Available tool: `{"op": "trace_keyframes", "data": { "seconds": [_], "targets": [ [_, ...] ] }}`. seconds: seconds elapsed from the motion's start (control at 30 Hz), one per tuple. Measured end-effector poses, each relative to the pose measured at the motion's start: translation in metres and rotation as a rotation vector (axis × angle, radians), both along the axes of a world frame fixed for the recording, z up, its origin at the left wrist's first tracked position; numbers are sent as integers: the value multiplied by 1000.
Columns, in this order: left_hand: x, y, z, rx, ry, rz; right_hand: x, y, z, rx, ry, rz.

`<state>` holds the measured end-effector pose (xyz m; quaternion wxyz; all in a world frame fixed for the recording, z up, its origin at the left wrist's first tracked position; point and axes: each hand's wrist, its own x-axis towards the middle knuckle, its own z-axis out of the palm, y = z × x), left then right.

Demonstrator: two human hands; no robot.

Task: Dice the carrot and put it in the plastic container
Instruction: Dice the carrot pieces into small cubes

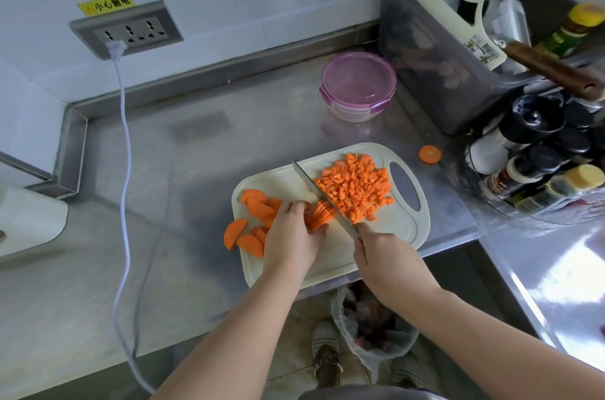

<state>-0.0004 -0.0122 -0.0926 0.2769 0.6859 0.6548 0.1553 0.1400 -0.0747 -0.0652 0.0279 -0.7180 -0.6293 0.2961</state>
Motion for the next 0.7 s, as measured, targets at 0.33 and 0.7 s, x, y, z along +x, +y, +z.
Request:
{"op": "trace_keyframes", "data": {
  "seconds": [0.33, 0.7],
  "targets": [
    [3, 2, -1, 5, 37, -1, -6, -5, -1, -47, 8, -8],
    [1, 5, -4, 9, 33, -12, -4, 0, -3, -99, -24, 34]
  ]
}}
